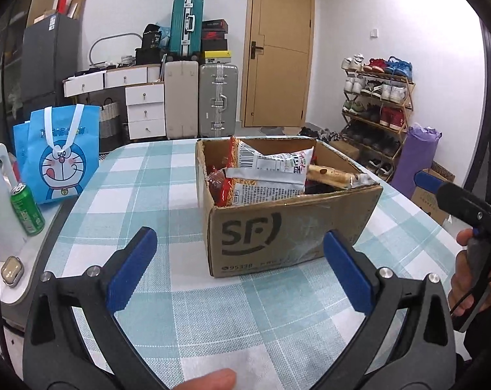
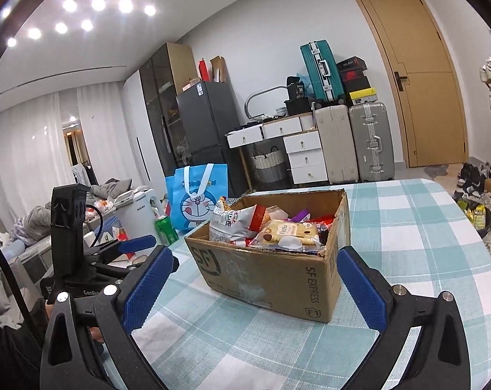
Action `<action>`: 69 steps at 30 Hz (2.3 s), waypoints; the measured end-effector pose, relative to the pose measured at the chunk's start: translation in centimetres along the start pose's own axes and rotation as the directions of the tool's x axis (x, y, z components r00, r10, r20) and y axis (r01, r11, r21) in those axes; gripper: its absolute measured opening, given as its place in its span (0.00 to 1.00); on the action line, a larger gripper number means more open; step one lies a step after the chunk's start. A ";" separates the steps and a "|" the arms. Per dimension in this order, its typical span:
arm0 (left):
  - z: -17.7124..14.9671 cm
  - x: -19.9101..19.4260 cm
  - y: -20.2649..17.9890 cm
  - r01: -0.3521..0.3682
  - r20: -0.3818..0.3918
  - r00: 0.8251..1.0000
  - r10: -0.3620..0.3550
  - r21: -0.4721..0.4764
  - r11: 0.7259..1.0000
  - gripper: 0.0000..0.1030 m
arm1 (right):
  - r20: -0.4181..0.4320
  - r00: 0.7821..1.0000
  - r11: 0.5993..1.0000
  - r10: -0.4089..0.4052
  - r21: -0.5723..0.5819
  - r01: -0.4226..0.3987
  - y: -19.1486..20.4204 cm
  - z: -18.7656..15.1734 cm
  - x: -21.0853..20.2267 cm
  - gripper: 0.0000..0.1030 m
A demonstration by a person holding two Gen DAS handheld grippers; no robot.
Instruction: Organize snacks
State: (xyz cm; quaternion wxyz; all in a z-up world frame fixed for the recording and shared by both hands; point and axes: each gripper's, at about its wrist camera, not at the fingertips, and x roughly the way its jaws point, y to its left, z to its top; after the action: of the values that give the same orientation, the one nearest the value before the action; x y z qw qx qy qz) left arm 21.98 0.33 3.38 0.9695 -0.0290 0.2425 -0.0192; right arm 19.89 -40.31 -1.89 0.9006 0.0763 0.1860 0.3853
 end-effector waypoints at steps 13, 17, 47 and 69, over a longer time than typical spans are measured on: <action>-0.6 1.1 0.9 -0.001 0.032 0.999 0.001 -0.023 1.000 0.99 | 0.006 0.999 0.997 -0.040 -0.062 0.041 0.7 -1.0 0.6 1.00; -0.9 1.4 1.1 -0.012 0.049 0.999 0.013 -0.021 1.000 0.99 | 0.003 0.999 0.997 -0.047 -0.059 0.047 0.4 -1.2 0.9 1.00; -1.2 1.3 1.6 -0.032 0.071 0.997 0.033 -0.026 0.999 0.99 | 0.005 0.993 0.990 -0.116 -0.081 0.116 -0.4 -1.8 2.0 1.00; -1.5 1.3 1.5 -0.036 0.068 0.997 0.038 -0.029 0.999 0.99 | 0.002 0.993 0.986 -0.117 -0.118 0.116 0.4 -2.0 2.1 1.00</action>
State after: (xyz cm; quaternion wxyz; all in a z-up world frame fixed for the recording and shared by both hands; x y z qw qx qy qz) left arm 22.51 1.71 1.37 0.9770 -0.0385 0.2098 0.0029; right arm 20.14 -38.54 -4.14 0.9241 0.0112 0.1691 0.3425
